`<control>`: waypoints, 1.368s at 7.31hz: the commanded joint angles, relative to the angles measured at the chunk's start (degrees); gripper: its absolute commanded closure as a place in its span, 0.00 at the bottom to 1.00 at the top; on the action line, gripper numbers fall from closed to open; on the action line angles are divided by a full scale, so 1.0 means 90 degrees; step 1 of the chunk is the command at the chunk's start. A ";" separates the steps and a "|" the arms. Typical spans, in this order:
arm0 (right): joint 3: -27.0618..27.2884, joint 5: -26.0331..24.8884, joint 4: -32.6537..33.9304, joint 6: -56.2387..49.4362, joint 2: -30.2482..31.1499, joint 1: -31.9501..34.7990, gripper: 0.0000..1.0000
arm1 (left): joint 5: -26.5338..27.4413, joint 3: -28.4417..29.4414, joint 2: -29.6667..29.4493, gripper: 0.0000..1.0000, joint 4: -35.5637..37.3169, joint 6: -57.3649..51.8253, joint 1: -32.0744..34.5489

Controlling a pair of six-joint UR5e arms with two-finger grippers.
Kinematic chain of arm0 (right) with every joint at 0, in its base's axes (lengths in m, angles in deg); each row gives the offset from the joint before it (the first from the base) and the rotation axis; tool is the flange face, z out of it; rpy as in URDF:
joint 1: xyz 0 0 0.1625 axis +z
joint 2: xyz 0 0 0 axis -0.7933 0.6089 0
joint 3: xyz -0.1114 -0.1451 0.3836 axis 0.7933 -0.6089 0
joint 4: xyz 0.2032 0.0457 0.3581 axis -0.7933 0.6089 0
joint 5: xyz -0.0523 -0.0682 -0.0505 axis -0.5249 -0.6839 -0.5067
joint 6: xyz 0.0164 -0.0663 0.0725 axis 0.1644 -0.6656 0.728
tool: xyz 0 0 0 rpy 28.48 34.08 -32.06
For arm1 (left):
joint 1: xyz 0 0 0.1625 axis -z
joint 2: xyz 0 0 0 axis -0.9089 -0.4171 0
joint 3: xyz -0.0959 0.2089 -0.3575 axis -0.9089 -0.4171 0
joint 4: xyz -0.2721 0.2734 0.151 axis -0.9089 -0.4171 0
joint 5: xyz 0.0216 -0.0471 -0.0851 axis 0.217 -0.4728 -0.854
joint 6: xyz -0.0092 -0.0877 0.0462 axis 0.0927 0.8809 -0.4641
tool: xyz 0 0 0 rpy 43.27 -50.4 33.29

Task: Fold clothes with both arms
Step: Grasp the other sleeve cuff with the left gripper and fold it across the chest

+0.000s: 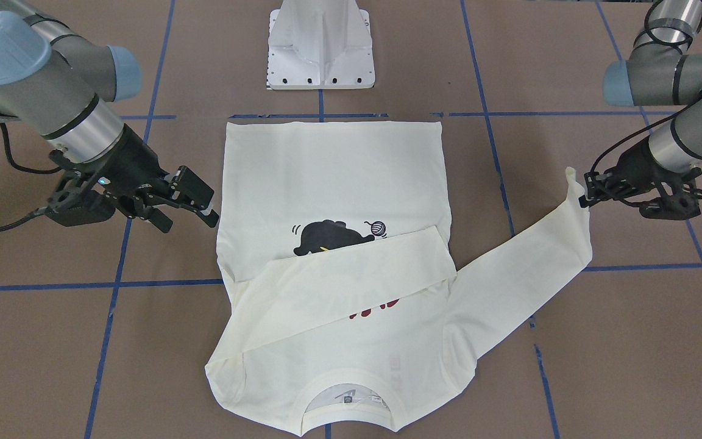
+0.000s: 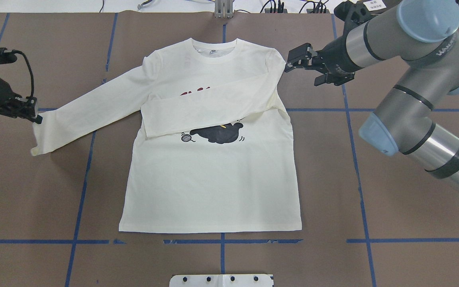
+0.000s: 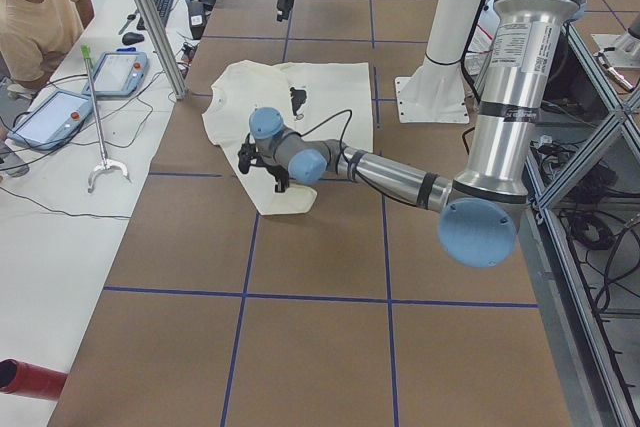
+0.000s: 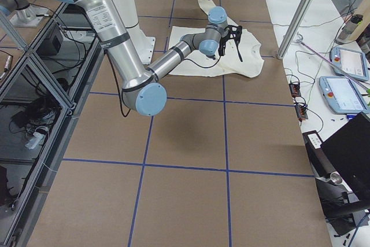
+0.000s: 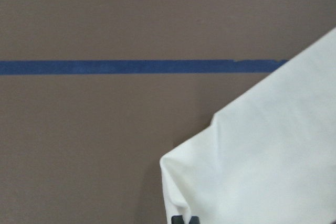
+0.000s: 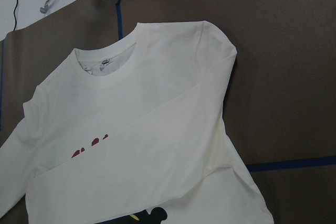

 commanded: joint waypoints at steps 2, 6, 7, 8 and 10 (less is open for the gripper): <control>0.0213 0.1506 -0.0046 -0.1493 0.0975 0.1404 0.00 | 0.0439 -0.0357 -0.2858 1.00 0.1011 0.2994 -0.1218; 0.0350 0.1734 -0.0037 -0.1703 0.1192 0.1681 0.00 | 0.3135 0.3824 -0.5828 1.00 -0.1593 0.4876 -0.3391; 0.0302 0.1676 -0.0037 -0.1703 0.1182 0.1671 0.00 | 0.3362 0.4646 -0.6088 0.46 -0.2244 0.4948 -0.3548; 0.0272 0.1637 -0.0027 -0.1693 0.1134 0.1651 0.00 | 0.3403 0.4306 -0.5685 0.20 -0.2251 0.4958 -0.3540; 0.0359 0.1520 0.0003 -0.1518 0.1143 0.1341 0.00 | 0.3181 0.1983 -0.4398 0.20 -0.1680 0.4919 -0.3046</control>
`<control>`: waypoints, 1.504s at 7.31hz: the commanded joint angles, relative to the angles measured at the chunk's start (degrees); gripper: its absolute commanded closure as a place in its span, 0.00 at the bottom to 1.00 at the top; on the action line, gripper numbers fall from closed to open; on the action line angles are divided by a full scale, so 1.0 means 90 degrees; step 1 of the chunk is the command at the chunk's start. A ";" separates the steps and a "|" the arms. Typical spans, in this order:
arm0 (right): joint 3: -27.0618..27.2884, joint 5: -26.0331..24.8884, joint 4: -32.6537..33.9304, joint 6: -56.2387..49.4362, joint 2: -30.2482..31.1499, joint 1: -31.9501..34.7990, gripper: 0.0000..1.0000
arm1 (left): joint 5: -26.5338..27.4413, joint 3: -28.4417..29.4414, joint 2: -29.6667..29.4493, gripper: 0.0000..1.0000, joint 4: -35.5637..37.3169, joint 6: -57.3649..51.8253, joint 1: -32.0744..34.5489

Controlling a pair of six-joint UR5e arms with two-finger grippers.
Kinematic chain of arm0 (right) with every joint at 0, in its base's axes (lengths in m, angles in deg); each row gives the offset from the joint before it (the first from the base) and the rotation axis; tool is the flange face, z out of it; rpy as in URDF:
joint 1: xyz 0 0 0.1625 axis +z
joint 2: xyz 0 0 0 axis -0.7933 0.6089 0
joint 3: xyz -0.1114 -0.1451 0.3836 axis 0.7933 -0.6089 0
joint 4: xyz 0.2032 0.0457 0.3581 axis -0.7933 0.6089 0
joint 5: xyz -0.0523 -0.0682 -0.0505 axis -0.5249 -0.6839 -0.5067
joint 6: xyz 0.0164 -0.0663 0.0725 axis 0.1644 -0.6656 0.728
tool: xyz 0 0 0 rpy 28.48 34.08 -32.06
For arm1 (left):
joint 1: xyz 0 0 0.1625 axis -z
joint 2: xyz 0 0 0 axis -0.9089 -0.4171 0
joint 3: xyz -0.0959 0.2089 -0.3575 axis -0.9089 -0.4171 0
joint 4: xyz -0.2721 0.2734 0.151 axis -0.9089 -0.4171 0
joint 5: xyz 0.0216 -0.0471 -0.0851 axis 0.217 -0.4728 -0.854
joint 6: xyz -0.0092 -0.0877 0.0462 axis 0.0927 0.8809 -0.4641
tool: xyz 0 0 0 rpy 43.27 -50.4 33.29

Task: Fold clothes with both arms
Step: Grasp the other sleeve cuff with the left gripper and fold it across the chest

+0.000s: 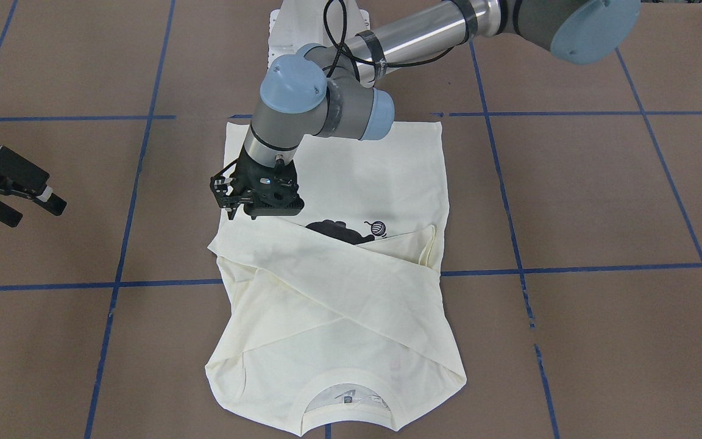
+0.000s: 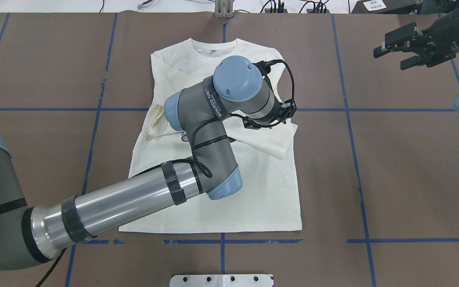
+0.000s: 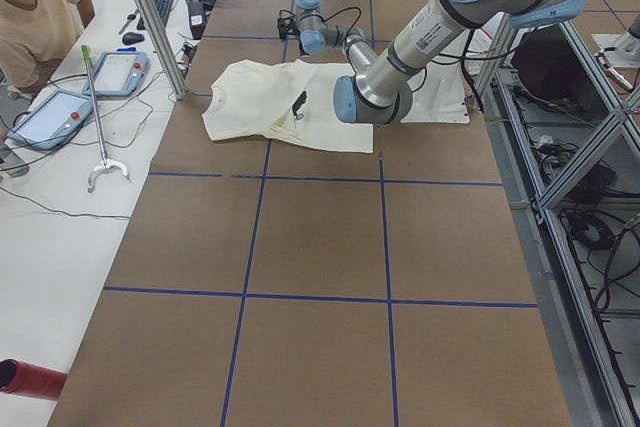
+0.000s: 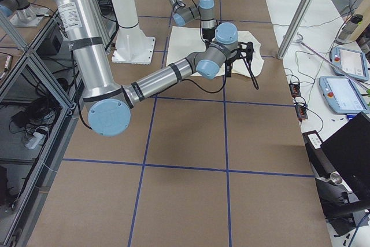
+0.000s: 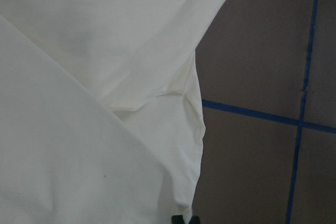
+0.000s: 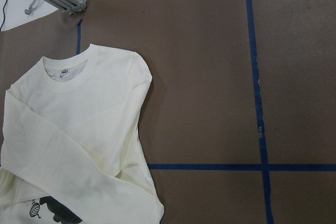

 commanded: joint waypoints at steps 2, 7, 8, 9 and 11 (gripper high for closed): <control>0.0812 -0.1011 -0.0042 0.1802 0.0250 -0.1479 0.00 | -0.0621 -0.3414 0.2331 0.20 0.0909 -0.0259 0.0940; 0.1695 -0.6786 0.0842 0.4824 0.0819 -0.6462 0.04 | -0.0875 -0.3998 0.3295 0.20 0.1374 -0.1101 0.1393; 0.1687 -0.7187 0.1311 0.5263 0.0829 -0.6883 0.13 | -0.0856 -0.4026 0.3295 0.20 0.1446 -0.1091 0.1402; 0.1716 -0.7268 0.1654 0.5703 0.0829 -0.7041 0.22 | -0.0808 -0.4027 0.3295 0.20 0.1446 -0.1023 0.1402; 0.1716 -0.7279 0.1929 0.5834 0.0829 -0.7218 0.45 | -0.0817 -0.4037 0.3276 0.19 0.1427 -0.0730 0.1373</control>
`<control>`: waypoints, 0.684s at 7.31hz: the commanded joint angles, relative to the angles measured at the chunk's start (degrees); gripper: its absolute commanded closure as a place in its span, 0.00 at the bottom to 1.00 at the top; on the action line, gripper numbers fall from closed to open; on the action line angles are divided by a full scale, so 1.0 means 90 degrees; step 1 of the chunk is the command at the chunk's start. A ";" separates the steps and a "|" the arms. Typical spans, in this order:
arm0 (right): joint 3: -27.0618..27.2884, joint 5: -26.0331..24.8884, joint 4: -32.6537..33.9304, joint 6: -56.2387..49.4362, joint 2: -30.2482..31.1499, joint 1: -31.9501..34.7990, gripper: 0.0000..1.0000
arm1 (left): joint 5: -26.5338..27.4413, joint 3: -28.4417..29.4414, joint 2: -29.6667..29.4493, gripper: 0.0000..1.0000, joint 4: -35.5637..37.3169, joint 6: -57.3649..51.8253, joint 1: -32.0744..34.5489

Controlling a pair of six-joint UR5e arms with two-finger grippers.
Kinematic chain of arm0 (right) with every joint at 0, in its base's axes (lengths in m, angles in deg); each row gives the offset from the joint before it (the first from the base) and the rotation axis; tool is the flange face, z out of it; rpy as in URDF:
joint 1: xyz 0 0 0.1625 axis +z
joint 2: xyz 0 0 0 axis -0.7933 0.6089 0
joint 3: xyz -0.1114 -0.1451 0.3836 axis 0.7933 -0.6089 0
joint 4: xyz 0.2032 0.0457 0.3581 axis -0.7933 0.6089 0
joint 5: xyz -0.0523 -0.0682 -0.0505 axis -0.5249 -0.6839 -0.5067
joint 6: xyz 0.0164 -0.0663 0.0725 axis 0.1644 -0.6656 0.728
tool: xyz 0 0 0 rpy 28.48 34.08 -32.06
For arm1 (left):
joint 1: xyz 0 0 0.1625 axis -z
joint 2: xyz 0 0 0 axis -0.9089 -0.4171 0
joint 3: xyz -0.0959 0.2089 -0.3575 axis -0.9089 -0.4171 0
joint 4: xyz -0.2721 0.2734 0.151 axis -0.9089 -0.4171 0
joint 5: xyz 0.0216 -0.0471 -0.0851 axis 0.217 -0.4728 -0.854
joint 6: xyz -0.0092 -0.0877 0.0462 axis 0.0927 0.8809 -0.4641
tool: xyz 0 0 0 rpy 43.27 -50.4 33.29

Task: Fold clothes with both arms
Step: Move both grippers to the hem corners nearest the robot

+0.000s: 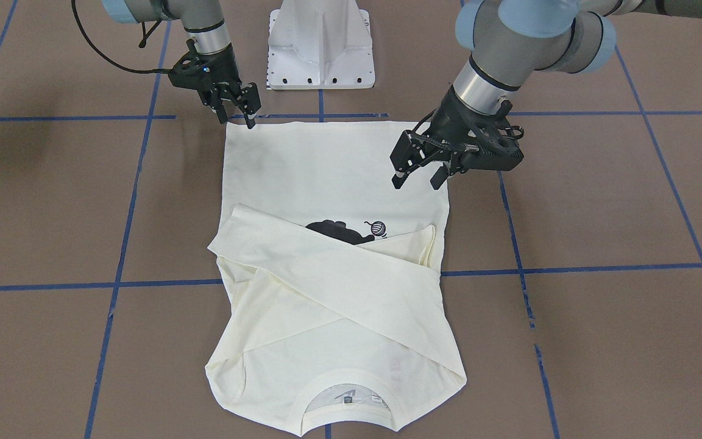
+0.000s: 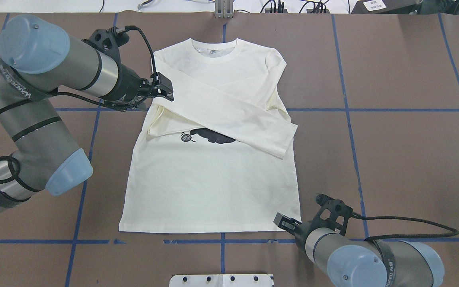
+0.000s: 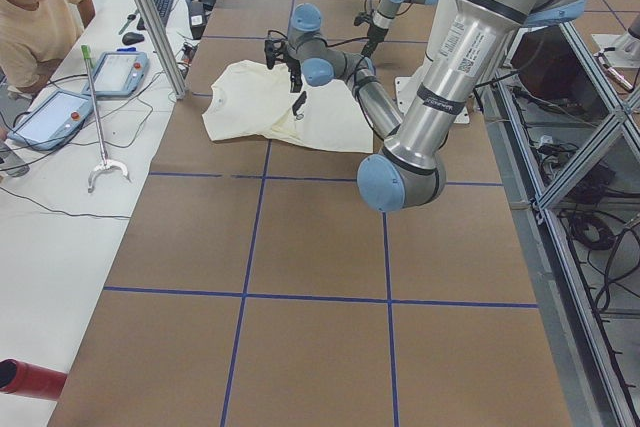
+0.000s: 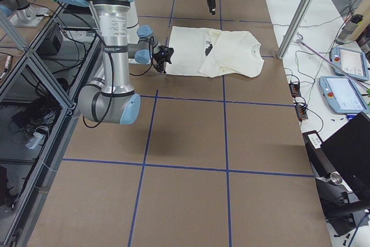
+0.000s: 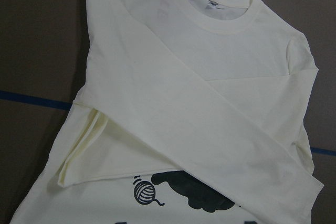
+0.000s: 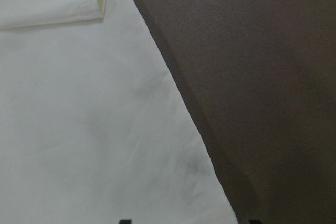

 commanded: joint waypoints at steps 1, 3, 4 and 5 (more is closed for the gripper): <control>0.0006 -0.0057 0.0491 0.0136 -0.0032 -0.0142 0.64 | 0.0013 -0.0002 -0.0011 0.18 -0.0002 0.0179 -0.0014; 0.0006 -0.0067 0.0503 0.0126 0.0007 -0.0113 0.92 | 0.0090 -0.0002 -0.0011 0.18 -0.0002 0.0170 -0.0004; 0.0006 -0.0077 0.0512 0.0126 0.0017 -0.0103 1.00 | 0.0120 -0.0002 -0.0001 0.18 0.0008 0.0170 -0.0004; 0.0006 -0.0087 0.0503 0.0126 0.0017 -0.0103 1.00 | 0.0120 -0.0002 0.0009 0.18 0.0008 0.0170 -0.0004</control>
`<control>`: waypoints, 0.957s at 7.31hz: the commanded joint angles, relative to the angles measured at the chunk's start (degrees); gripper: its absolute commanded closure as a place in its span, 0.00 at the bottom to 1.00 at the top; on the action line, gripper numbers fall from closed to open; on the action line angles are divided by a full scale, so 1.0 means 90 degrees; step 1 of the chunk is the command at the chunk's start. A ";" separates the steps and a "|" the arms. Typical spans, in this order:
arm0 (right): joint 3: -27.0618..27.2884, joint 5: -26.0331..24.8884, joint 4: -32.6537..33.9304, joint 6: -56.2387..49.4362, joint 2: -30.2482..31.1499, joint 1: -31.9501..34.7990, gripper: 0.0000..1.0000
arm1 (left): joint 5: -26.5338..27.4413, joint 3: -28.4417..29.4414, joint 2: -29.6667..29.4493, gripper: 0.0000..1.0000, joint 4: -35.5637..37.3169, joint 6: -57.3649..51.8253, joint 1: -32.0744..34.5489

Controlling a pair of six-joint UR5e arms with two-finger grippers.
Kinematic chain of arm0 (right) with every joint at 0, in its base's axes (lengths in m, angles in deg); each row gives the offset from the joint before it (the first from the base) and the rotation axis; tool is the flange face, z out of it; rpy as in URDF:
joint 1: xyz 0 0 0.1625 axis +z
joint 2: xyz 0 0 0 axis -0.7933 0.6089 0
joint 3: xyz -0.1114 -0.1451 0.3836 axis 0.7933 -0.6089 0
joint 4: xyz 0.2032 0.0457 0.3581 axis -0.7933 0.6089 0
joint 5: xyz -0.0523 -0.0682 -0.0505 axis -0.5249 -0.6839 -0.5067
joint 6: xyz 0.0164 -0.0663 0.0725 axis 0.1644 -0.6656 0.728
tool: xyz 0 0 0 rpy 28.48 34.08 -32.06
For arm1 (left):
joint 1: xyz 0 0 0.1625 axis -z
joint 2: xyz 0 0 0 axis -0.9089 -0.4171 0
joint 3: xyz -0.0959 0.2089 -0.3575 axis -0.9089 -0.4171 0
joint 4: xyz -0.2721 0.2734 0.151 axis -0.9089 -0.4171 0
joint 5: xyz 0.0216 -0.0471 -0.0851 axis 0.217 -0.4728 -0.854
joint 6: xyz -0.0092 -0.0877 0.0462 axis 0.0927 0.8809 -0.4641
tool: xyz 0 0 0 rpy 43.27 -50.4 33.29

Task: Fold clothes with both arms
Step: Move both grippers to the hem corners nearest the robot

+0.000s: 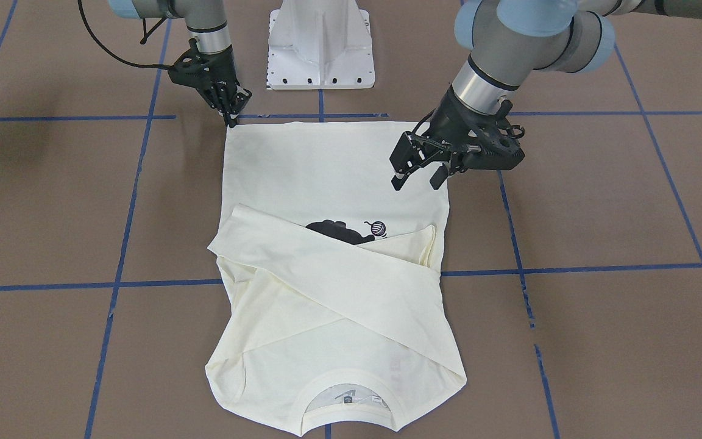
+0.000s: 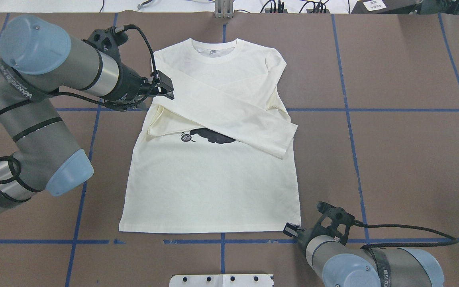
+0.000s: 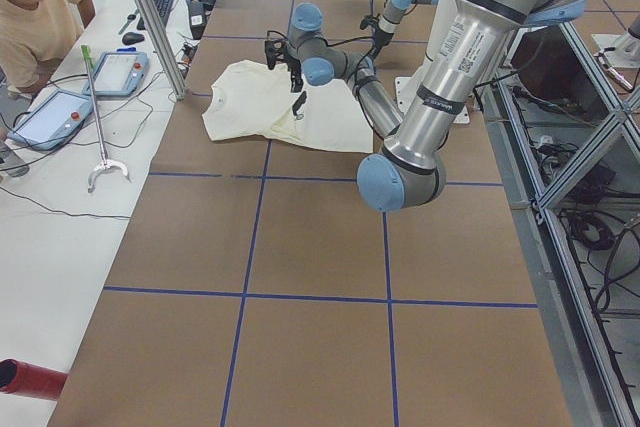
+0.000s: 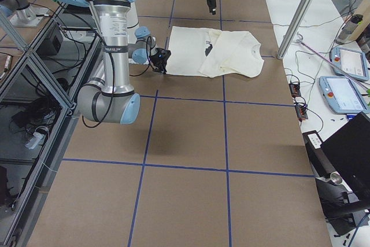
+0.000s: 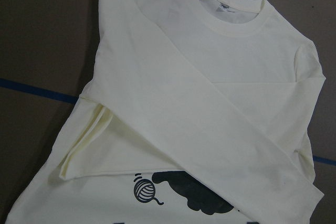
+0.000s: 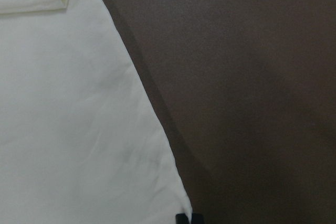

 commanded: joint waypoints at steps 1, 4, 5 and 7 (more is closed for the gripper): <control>0.0012 -0.0021 0.0002 0.0000 0.0044 -0.0003 1.00 | 0.0020 -0.0009 0.0011 0.18 0.0032 0.0030 0.0002; 0.0539 -0.0012 0.0012 -0.0010 0.0083 0.0007 1.00 | 0.1817 -0.0837 0.1538 0.16 0.0052 0.1590 -0.1904; 0.0568 -0.0002 0.0012 -0.0010 0.0074 0.0016 1.00 | 0.1991 -0.0849 0.1979 0.16 0.0043 0.1786 -0.2338; 0.0578 -0.0002 0.0012 -0.0010 0.0074 -0.0003 1.00 | 0.2110 -0.0849 0.2441 0.21 0.0062 0.1807 -0.2702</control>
